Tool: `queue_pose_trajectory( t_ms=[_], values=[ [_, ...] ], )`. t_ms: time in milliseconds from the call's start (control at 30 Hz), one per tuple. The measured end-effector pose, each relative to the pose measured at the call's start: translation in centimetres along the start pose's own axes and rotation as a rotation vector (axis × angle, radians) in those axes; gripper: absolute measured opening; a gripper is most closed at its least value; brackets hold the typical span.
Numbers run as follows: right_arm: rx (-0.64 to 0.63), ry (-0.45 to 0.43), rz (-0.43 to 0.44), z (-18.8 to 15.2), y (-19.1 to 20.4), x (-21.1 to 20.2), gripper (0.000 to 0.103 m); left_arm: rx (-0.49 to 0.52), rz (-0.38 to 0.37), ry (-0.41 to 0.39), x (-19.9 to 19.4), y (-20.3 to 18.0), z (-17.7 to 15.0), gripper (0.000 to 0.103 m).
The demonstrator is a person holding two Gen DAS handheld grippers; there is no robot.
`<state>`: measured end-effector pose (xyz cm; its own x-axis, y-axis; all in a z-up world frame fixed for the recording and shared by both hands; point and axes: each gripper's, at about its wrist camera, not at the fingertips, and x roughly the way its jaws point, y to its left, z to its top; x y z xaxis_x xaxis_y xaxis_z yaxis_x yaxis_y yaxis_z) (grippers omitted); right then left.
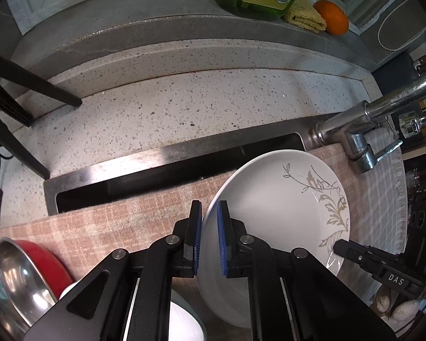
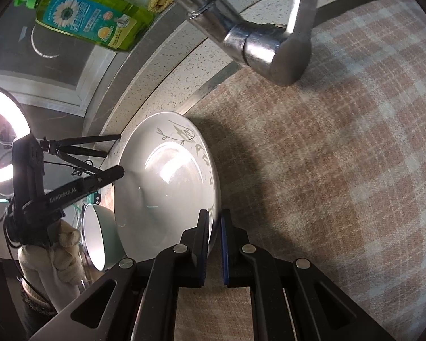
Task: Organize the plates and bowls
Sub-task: 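Lift the white plate with both grippers and carry it over the stacked plates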
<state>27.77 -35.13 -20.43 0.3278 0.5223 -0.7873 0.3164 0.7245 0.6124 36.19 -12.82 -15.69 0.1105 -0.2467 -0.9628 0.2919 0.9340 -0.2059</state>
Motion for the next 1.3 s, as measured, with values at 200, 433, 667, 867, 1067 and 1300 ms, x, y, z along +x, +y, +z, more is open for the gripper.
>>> queue_pose_trajectory(
  t_ms=[200,433,667,867,1067,1300],
  values=[
    [-0.003,0.005,-0.010,-0.2,-0.5,-0.8,0.007,-0.026,-0.021,0.007,-0.1,0.1,-0.6,0.009],
    [-0.004,0.007,-0.014,-0.5,-1.3,-1.9,0.007,-0.043,-0.042,0.007,-0.5,-0.6,-2.0,0.009],
    [-0.030,0.009,-0.024,-1.2,-2.0,-3.4,0.007,-0.080,-0.062,0.008,-0.8,-1.2,-4.0,0.009],
    [-0.042,0.027,-0.022,-2.3,-2.7,-4.2,0.007,-0.105,-0.076,-0.005,-1.8,-1.4,-6.0,0.009],
    [-0.070,0.039,-0.019,-3.4,-2.5,-4.7,0.007,-0.148,-0.076,-0.014,-2.5,-1.0,-8.1,0.009],
    [-0.101,0.062,-0.020,-4.7,-2.6,-5.1,0.007,-0.198,-0.077,-0.002,-2.3,-1.0,-10.7,0.009]
  ],
)
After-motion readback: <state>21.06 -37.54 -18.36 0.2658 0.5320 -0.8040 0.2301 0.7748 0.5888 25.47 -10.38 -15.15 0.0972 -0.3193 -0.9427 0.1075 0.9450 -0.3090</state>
